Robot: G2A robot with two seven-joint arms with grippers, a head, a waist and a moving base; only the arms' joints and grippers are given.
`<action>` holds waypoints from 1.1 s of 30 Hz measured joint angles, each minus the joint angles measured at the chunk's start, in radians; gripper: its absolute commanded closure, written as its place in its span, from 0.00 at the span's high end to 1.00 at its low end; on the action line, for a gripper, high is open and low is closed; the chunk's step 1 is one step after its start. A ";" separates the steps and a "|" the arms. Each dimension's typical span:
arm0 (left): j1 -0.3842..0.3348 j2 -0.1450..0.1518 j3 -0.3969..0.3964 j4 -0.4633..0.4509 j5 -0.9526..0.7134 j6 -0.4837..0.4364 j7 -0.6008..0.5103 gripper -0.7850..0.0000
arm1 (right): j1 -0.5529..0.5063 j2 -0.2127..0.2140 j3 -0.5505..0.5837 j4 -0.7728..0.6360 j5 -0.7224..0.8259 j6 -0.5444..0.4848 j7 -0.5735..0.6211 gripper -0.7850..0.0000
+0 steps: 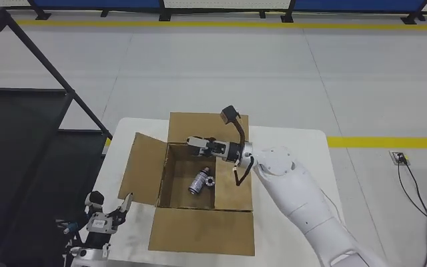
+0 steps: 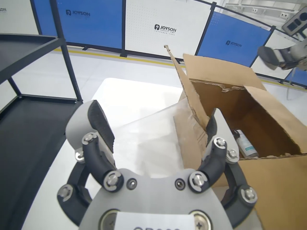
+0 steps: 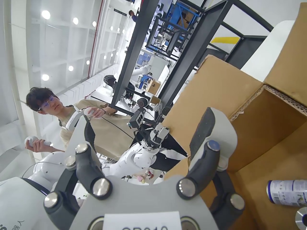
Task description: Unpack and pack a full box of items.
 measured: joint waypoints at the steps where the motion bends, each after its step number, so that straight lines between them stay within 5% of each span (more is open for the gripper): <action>1: -0.004 0.000 0.000 0.009 0.002 0.001 -0.003 1.00 | -0.014 0.007 0.014 -0.022 -0.007 0.008 0.002 1.00; 11: -0.036 -0.004 -0.005 0.077 0.042 0.031 -0.028 1.00 | -0.121 0.050 0.103 -0.192 -0.071 0.081 0.005 1.00; 15: -0.044 -0.011 0.021 0.085 0.131 0.116 0.051 1.00 | -0.138 0.058 0.119 -0.214 -0.083 0.102 -0.004 1.00; 33: 0.010 -0.020 0.005 -0.175 0.066 0.054 0.047 1.00 | -0.180 0.082 0.166 -0.246 -0.109 0.109 -0.016 1.00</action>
